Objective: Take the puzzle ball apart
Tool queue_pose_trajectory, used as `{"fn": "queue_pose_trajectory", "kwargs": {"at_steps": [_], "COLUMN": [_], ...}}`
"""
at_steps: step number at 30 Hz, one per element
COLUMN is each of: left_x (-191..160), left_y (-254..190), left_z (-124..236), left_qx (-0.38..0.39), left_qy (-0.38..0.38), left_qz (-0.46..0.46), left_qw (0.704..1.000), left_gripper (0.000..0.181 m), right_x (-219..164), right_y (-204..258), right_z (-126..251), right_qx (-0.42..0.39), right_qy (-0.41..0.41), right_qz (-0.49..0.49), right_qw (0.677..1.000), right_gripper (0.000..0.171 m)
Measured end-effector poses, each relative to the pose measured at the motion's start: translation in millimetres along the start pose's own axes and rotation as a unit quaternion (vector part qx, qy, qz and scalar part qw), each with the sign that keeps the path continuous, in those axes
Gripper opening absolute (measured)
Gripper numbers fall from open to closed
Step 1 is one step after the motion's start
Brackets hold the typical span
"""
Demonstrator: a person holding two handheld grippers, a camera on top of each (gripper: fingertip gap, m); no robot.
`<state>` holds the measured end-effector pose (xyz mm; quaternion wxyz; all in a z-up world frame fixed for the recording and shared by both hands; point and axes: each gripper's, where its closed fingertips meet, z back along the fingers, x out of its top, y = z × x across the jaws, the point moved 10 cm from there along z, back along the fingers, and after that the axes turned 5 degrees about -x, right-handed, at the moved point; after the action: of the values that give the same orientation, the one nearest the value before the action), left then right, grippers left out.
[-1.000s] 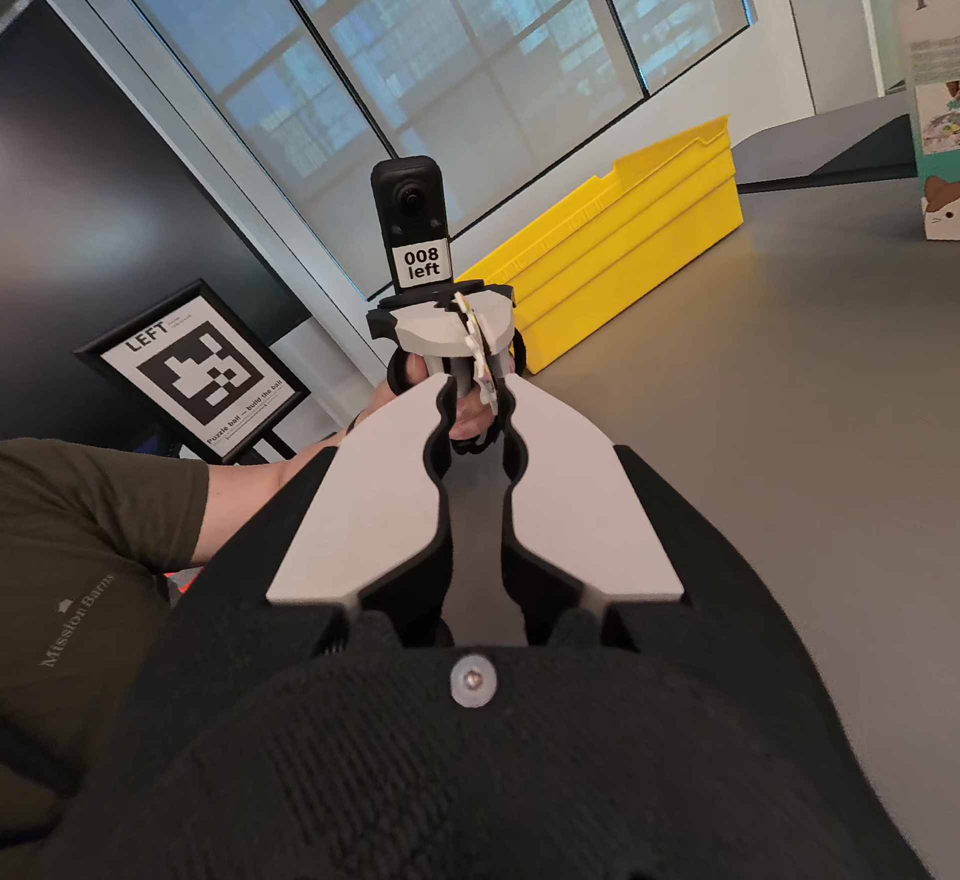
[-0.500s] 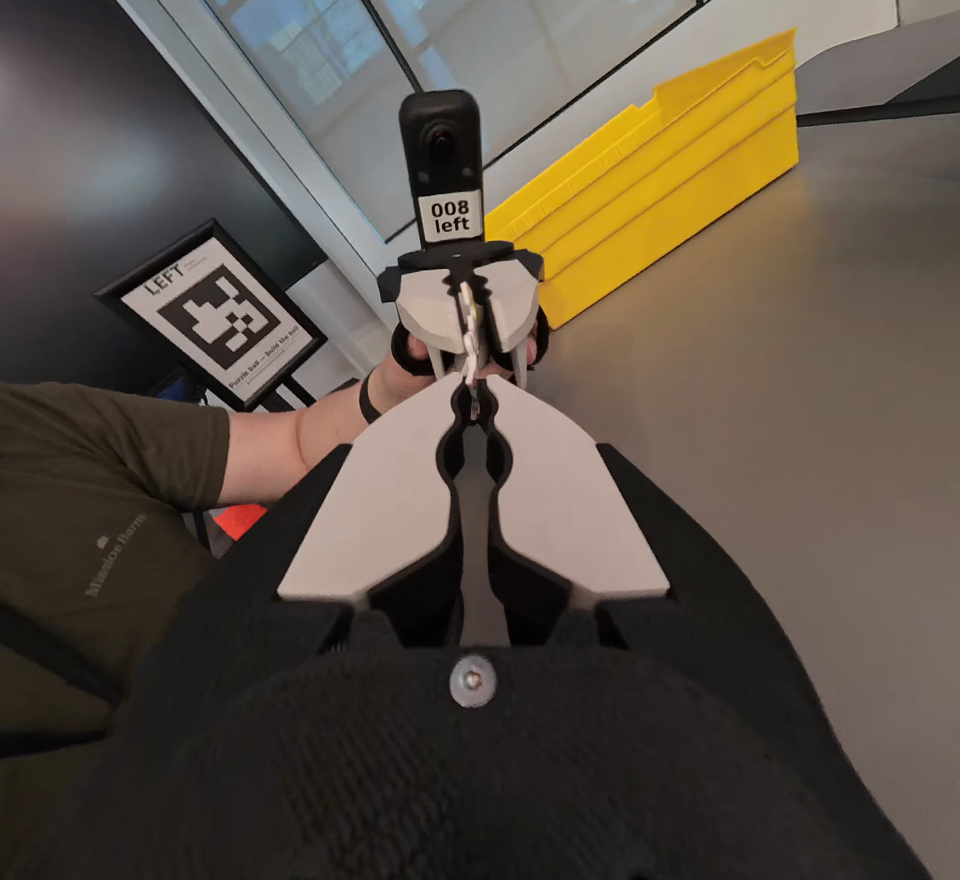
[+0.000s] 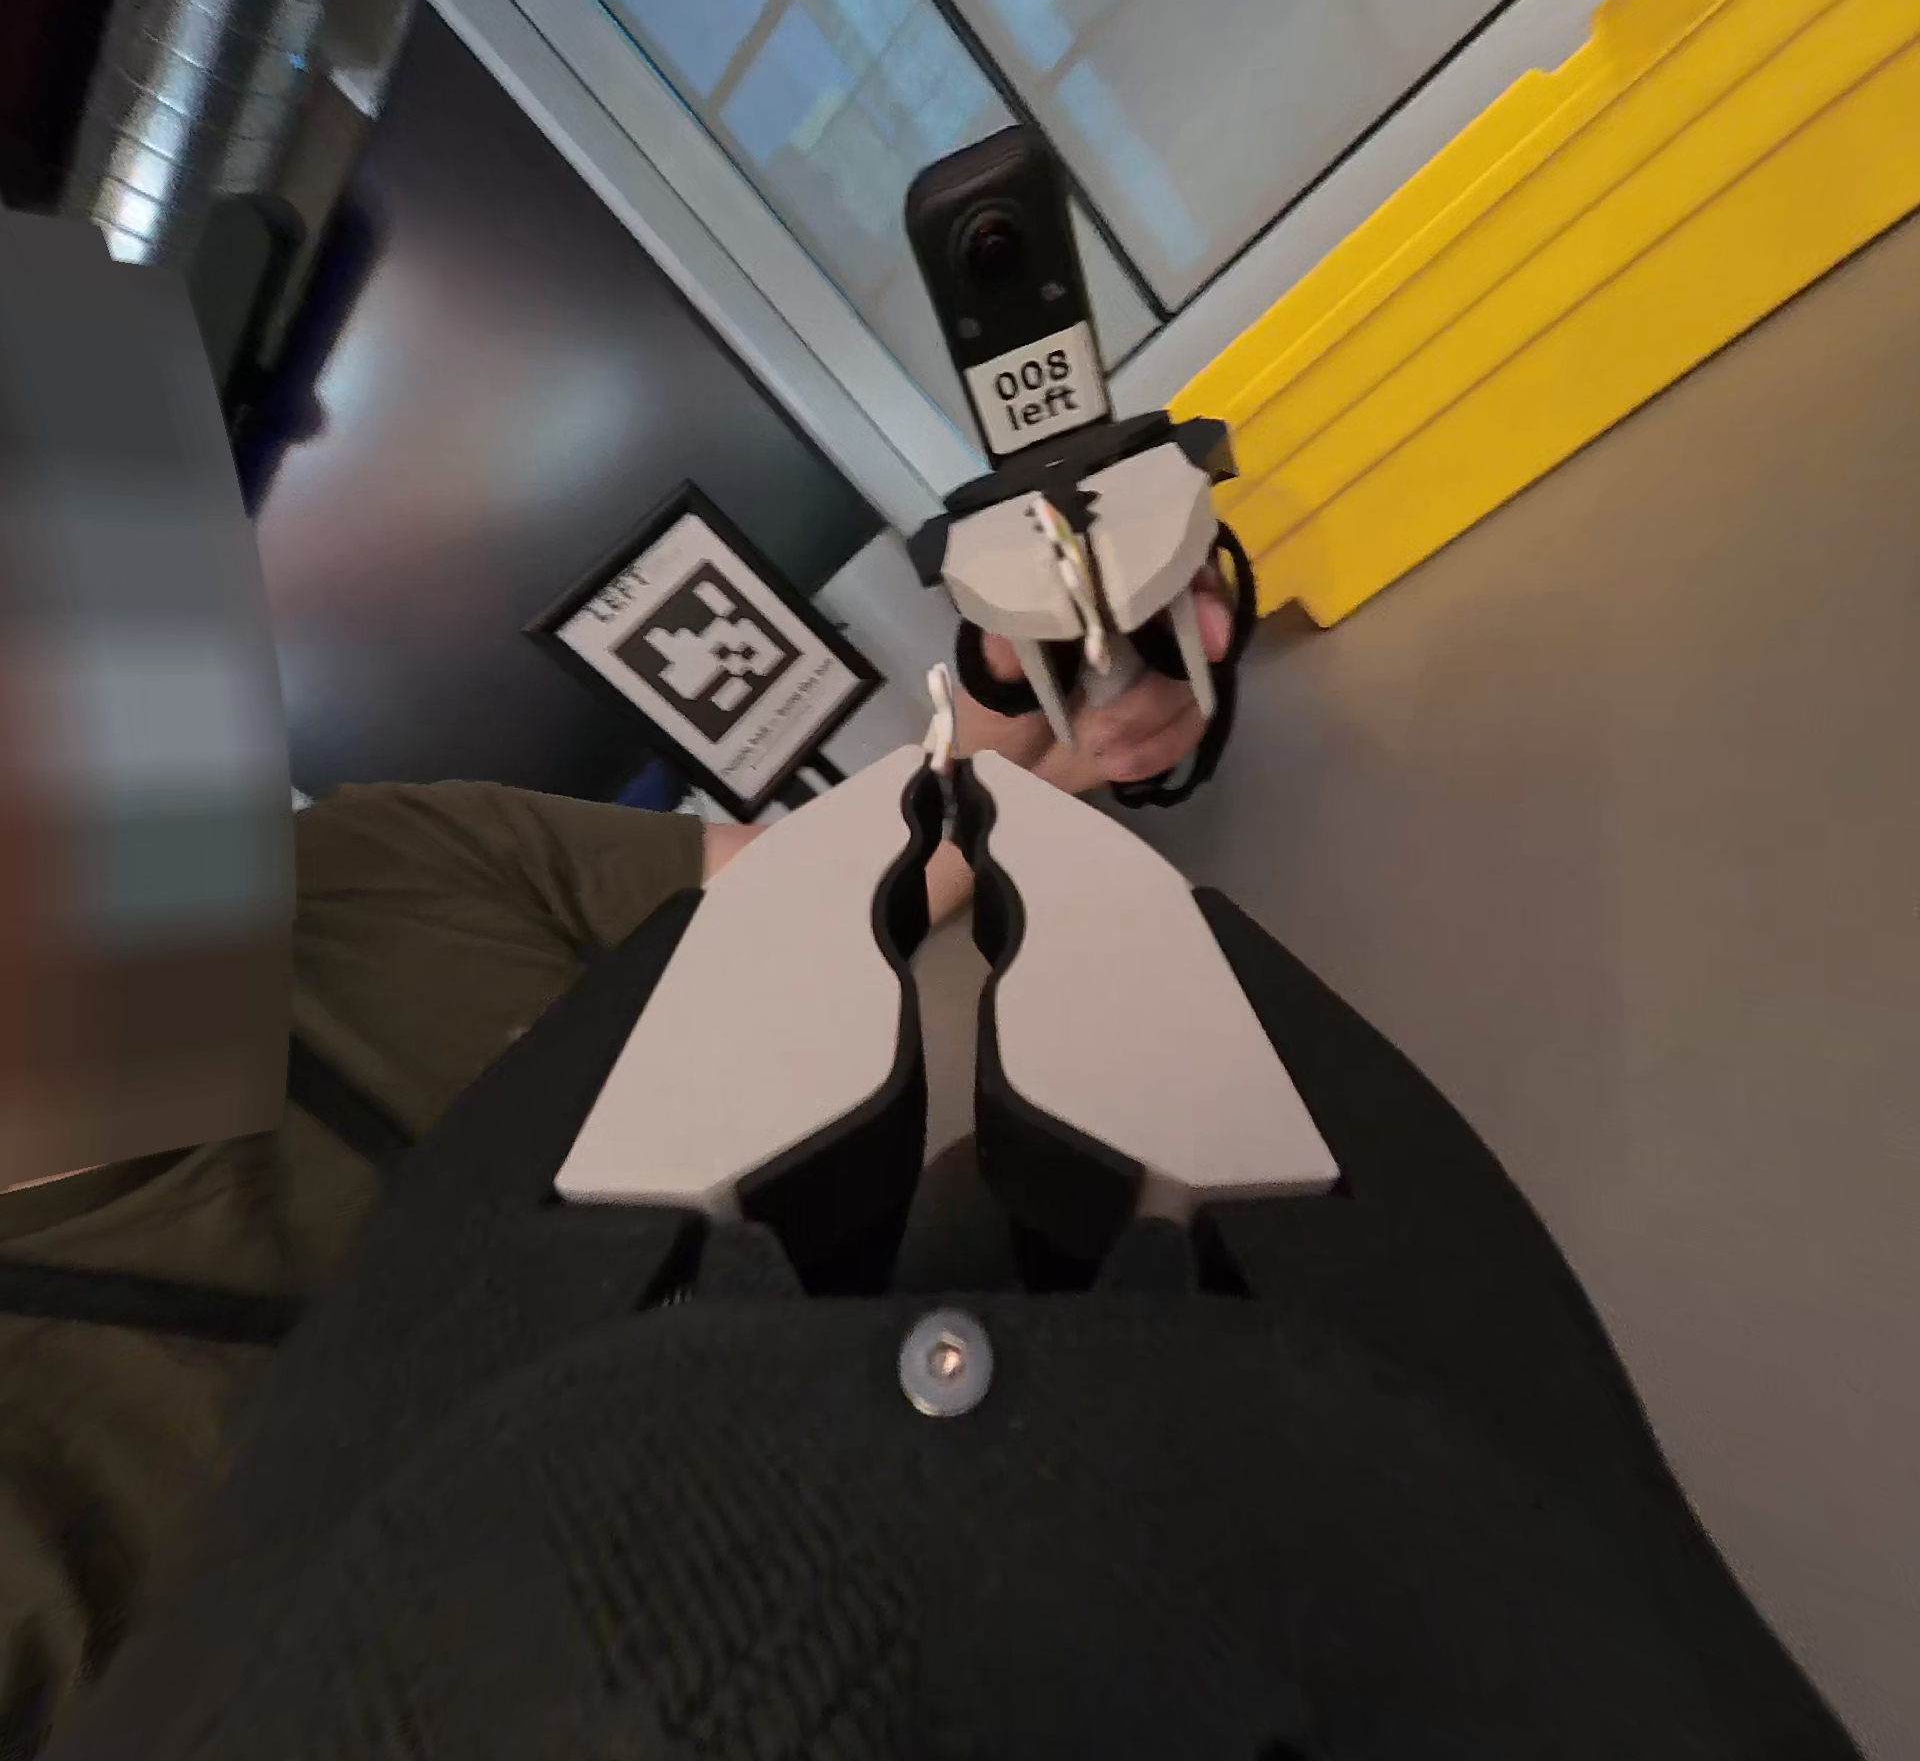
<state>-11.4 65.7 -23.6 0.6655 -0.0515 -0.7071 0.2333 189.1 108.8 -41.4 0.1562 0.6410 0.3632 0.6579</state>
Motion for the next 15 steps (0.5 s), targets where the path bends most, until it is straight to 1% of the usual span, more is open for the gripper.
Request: {"fn": "queue_pose_trajectory", "kwargs": {"at_steps": [4,7,9,11,12,13,15], "left_x": [1.7,1.4,1.4,0.9,0.7,0.3,-0.6], "left_y": [1.5,0.8,-0.5,-1.9,-2.8,-3.6,-5.4], "left_z": [3.2,2.4,1.1,-0.6,-1.8,-3.2,-5.9], "left_qx": [-0.006,-0.012,-0.014,-0.01,-0.011,-0.012,-0.016], "left_qy": [-0.015,-0.018,-0.013,-0.006,-0.002,0.001,0.008], "left_qz": [0.02,0.022,0.018,0.011,0.009,0.007,0.006], "left_qw": [1.0,1.0,1.0,1.0,1.0,1.0,1.0], "left_gripper": [0.002,0.002,0.003,0.002,0.002,0.003,0.002], "right_x": [7.4,17.5,29.2,49.9,61.2,72.8,96.3], "right_y": [9.8,26.9,49.9,79.5,91.4,100.1,104.4], "right_z": [9.3,21.0,38.6,67.8,87.2,109.6,162.4], "right_qx": [-0.088,-0.159,-0.202,-0.243,-0.288,-0.346,-0.478], "right_qy": [0.012,0.019,0.004,-0.012,0.0,0.017,0.038], "right_qz": [0.098,0.163,0.191,0.194,0.192,0.191,0.169], "right_qw": [0.991,0.974,0.961,0.95,0.938,0.918,0.861], "right_gripper": [0.002,0.003,0.003,0.003,0.003,0.003,0.003]}}
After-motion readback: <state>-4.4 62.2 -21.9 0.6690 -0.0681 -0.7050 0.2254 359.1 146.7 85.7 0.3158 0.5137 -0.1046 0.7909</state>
